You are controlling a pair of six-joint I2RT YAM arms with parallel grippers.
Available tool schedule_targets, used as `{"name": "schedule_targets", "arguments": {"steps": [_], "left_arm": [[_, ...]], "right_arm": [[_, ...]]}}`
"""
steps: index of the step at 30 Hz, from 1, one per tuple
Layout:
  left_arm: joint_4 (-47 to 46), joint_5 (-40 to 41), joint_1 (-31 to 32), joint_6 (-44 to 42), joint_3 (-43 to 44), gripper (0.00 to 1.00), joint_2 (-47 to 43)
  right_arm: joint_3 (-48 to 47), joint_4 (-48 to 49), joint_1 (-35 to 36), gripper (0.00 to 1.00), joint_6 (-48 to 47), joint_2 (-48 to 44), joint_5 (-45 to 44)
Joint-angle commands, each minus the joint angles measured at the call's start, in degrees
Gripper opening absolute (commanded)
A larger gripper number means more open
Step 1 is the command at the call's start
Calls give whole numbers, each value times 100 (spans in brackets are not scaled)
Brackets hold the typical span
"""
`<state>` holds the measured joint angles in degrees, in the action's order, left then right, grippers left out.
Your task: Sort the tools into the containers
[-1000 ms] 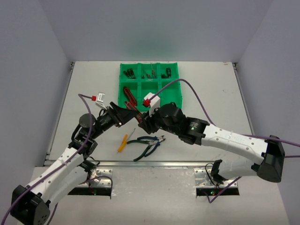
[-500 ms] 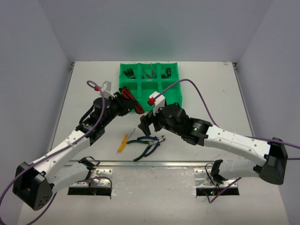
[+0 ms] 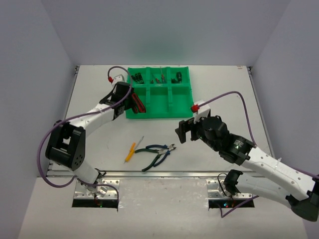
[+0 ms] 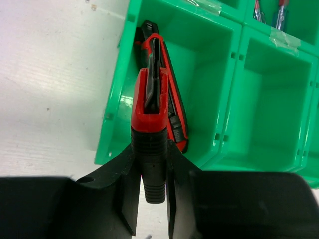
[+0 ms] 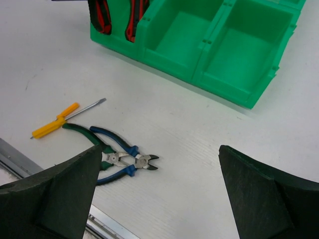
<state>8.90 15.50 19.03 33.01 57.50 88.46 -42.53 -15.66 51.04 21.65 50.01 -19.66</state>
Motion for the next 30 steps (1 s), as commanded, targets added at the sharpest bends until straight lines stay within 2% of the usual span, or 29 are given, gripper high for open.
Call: {"name": "schedule_targets", "arguments": {"steps": [1,19,27,30], "left_arm": [[-213,11,-10,-315,557,0,109],[588,-126,-15,-426,2019,0,1409],[640,-768,-180,-93,2274,2,1842],[701,-926,-214,6,2261,9,1857]], "right_arm": [[142,-157,-47,99,4,-291,-351],[382,-202,-121,99,-178,-310,-314],[439,-209,-156,99,-170,-212,-240],[474,-208,-157,99,-162,-220,-240]]}}
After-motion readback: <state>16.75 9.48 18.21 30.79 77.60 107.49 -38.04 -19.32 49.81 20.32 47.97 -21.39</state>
